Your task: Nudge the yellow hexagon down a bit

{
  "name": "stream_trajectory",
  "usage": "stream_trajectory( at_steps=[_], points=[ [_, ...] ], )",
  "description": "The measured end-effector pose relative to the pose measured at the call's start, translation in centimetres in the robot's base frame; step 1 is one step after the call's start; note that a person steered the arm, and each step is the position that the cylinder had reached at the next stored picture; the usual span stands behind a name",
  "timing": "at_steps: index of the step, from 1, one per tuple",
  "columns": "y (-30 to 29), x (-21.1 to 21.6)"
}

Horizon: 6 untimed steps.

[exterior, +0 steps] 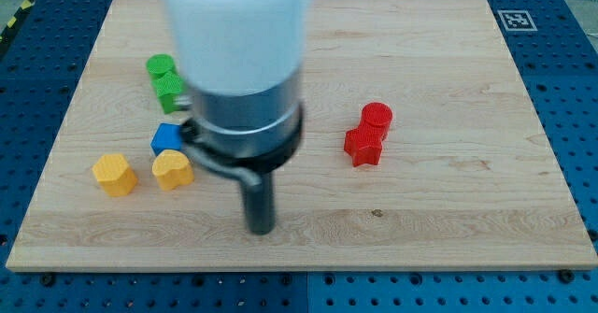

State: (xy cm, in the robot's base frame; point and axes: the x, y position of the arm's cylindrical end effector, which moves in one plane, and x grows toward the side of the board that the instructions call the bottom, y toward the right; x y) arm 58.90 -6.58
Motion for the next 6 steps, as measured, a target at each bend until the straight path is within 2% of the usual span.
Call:
stream_trajectory(
  at_steps=[2,3,4,5,6],
  points=[
    [-15.8,0.6],
    [-23.7,-3.1],
    [-21.4,-8.6],
    [-15.9,-8.7],
    [-14.3,-8.4]
  ],
)
